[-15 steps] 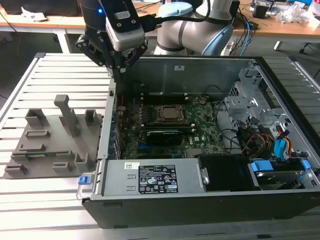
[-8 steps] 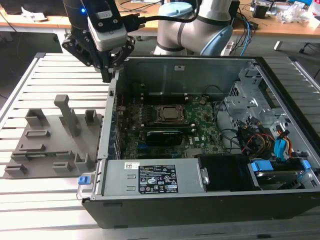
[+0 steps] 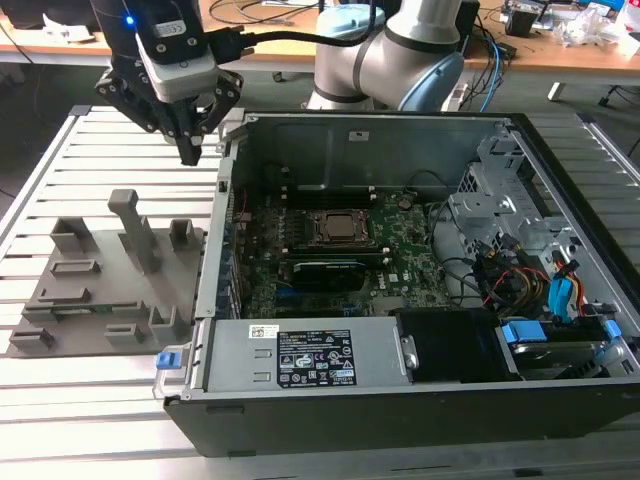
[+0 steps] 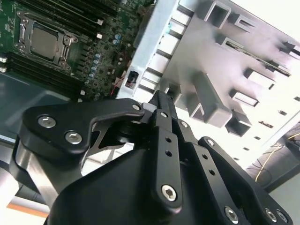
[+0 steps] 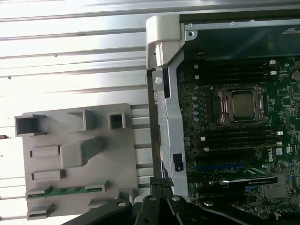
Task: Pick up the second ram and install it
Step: 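Reach for the second ram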
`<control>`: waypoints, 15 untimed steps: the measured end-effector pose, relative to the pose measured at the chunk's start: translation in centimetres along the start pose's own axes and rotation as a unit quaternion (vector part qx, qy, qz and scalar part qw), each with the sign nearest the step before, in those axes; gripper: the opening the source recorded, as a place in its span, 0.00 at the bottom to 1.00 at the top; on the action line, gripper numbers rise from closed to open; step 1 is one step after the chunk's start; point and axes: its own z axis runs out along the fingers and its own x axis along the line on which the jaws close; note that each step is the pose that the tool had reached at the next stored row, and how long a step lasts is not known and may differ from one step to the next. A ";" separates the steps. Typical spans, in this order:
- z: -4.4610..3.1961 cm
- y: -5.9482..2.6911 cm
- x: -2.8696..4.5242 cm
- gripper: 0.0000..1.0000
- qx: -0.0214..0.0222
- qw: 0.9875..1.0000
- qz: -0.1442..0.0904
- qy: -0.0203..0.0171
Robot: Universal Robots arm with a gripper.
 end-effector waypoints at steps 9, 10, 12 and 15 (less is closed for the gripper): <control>-0.06 -0.18 2.49 0.11 0.000 1.000 0.000 0.000; -0.07 -0.21 2.80 0.11 0.000 1.000 0.000 0.000; -0.08 -0.26 3.53 0.11 0.000 1.000 0.000 0.000; -0.10 -0.33 4.40 0.11 0.000 1.000 0.000 0.000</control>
